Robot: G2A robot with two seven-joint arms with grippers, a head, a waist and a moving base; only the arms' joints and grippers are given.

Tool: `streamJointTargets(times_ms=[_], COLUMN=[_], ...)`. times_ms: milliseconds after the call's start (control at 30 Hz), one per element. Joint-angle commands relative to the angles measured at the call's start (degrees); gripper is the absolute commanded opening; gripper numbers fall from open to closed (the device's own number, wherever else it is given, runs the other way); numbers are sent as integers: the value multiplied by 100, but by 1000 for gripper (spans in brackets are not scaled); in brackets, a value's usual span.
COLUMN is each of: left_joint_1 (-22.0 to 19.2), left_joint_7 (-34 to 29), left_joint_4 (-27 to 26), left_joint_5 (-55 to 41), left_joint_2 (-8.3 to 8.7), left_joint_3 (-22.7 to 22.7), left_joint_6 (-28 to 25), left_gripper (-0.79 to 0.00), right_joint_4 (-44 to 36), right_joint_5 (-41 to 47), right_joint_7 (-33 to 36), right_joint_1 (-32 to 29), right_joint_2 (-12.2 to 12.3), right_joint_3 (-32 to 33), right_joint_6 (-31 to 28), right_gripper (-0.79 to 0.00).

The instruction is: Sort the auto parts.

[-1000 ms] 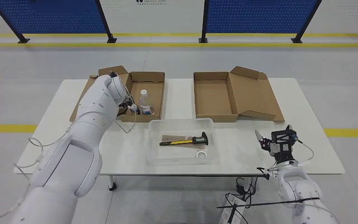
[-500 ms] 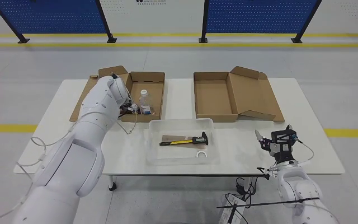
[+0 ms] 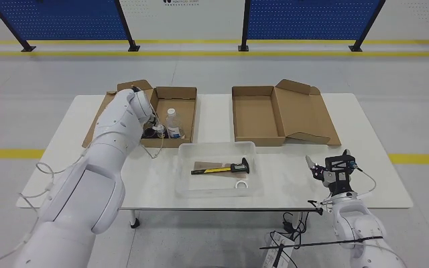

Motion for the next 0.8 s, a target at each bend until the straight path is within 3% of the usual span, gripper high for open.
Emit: streamJointTargets(times_ms=[0, 500, 767], left_joint_1=[-65, -472, -377], left_joint_7=[18, 161, -60], left_joint_4=[-3, -525, -1705], left_joint_5=[-37, -122, 27], left_joint_2=[19, 277, 523], left_joint_3=[-43, -361, -595], left_joint_6=[-22, -382, -407], left_gripper=[0, 0, 0], right_joint_4=[0, 0, 0], right_joint_5=[0, 0, 0], right_joint_7=[0, 0, 0], right_joint_1=[0, 0, 0], right_joint_2=[0, 0, 0], right_joint_3=[0, 0, 0], right_joint_6=[0, 0, 0], right_gripper=[0, 0, 0])
